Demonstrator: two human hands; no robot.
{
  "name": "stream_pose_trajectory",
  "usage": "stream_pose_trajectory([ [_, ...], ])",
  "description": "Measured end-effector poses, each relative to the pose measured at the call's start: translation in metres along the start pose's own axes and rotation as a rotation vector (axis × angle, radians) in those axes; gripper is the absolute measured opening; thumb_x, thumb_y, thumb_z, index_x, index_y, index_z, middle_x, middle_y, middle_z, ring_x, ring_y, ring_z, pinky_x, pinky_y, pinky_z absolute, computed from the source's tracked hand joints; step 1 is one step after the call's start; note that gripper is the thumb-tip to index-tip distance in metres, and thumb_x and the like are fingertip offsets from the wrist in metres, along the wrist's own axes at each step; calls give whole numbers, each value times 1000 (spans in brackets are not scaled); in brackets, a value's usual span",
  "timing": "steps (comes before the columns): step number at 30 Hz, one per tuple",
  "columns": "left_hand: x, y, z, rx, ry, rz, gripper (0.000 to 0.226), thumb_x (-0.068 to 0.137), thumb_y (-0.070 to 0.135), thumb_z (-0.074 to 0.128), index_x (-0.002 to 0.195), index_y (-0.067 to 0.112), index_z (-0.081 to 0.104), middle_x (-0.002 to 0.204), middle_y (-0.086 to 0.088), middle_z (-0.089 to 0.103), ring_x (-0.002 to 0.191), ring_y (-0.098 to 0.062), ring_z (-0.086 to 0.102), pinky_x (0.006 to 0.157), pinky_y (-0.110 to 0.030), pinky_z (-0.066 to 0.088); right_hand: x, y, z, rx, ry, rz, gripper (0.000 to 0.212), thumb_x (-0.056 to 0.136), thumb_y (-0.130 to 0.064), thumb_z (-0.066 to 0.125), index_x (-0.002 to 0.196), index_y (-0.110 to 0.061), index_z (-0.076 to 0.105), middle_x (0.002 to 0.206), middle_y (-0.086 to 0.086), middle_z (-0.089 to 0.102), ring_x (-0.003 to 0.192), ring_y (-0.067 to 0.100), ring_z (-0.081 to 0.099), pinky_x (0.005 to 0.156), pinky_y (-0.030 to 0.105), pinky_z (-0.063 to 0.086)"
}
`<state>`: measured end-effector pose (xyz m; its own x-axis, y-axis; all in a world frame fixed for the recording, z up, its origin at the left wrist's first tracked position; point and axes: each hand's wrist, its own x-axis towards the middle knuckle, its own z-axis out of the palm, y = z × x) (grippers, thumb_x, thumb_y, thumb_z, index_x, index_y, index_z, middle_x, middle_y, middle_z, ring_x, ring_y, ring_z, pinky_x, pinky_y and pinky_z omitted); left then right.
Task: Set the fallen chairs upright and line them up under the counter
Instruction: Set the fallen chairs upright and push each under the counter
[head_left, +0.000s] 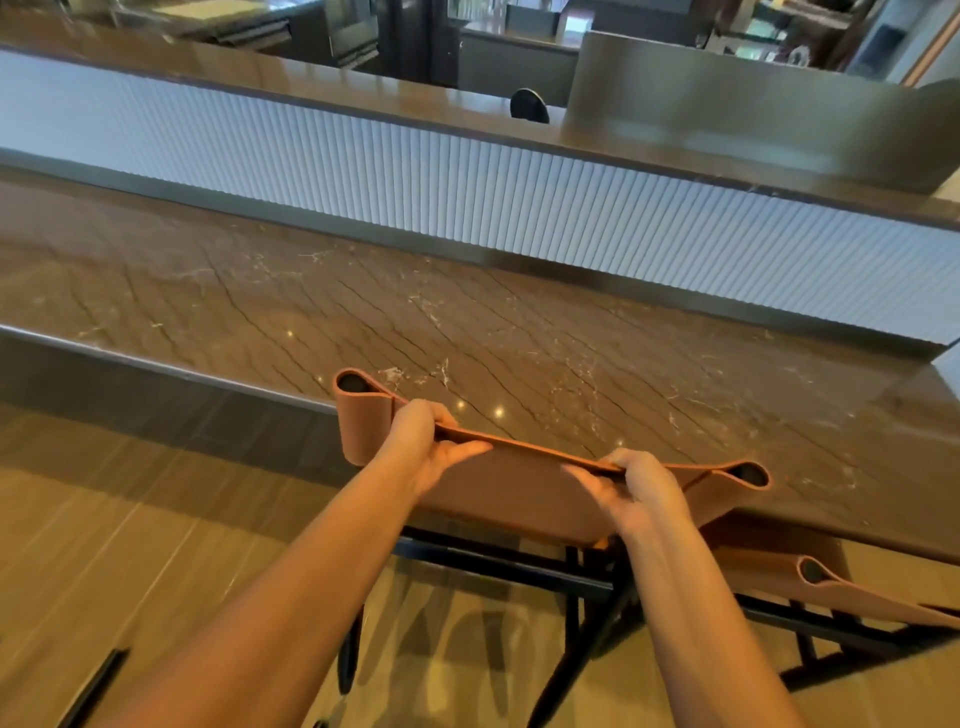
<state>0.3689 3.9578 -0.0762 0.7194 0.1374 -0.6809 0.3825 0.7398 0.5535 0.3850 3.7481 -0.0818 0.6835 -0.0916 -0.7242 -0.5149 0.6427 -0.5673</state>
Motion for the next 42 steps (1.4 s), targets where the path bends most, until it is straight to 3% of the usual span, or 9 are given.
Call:
stream_pose_trajectory([
  [5, 37, -14, -42, -20, -5, -30, 58, 84, -16, 34, 140, -1, 28, 114, -29, 51, 94, -47, 57, 68, -55, 53, 28, 28, 1, -45, 32, 110, 22, 88, 20, 39, 91, 1, 49, 102, 21, 48, 82, 41, 54, 71, 60, 49],
  [9, 52, -17, -62, -75, 28, -66, 41, 84, -16, 34, 123, -8, 43, 125, -34, 50, 95, -48, 58, 57, -54, 56, 37, 42, 6, -85, 53, 139, 20, 88, 20, 42, 89, 2, 52, 100, 21, 50, 82, 39, 56, 65, 55, 53],
  [13, 56, -16, -63, -70, 30, -61, 55, 85, -16, 37, 138, -4, 35, 126, -29, 50, 103, -47, 56, 56, -53, 56, 35, 40, 7, -100, 47, 124, 18, 88, 18, 46, 90, 2, 54, 96, 19, 54, 84, 36, 59, 55, 51, 52],
  [15, 52, -16, -65, -56, 35, -66, 45, 85, -15, 41, 128, 0, 45, 129, -26, 49, 106, -44, 56, 56, -51, 57, 33, 41, 6, -84, 55, 133, 16, 88, 17, 48, 89, 2, 55, 97, 20, 54, 93, 38, 59, 56, 52, 52],
  [17, 46, -18, -71, -44, 22, -87, 26, 87, -12, 47, 109, 0, 52, 127, -26, 52, 104, -42, 59, 55, -48, 58, 31, 45, 3, -72, 81, 153, 17, 89, 14, 50, 100, 4, 57, 106, 24, 55, 106, 41, 58, 54, 52, 53],
  [22, 30, -39, -89, -49, 3, -135, 41, 85, 7, 68, 122, 0, 54, 118, -25, 61, 108, -40, 60, 66, -48, 60, 20, 61, -16, 0, 125, 206, 32, 93, 1, 55, 124, 1, 50, 126, 26, 51, 119, 48, 52, 80, 58, 52],
  [32, 4, -69, -111, 149, 54, -124, 41, 89, -14, 41, 129, -8, 48, 119, -27, 60, 113, -41, 58, 89, -48, 49, 2, 94, -57, -8, 193, 191, 46, 91, 14, 35, 132, -5, 42, 121, 23, 51, 122, 49, 47, 88, 67, 44],
  [39, -4, -83, -115, 227, 82, -99, 38, 88, -15, 37, 124, -11, 49, 97, -23, 65, 88, -38, 64, 69, -39, 57, 1, 106, -74, -46, 183, 121, 51, 91, 15, 37, 138, -6, 40, 129, 25, 52, 122, 49, 48, 84, 66, 46],
  [42, 7, -83, -108, 225, 52, -81, 40, 89, -15, 38, 128, -11, 47, 108, -27, 64, 99, -40, 63, 74, -41, 56, 12, 99, -75, -80, 196, 85, 50, 93, 14, 37, 139, -5, 40, 133, 24, 52, 121, 47, 50, 87, 65, 46],
])
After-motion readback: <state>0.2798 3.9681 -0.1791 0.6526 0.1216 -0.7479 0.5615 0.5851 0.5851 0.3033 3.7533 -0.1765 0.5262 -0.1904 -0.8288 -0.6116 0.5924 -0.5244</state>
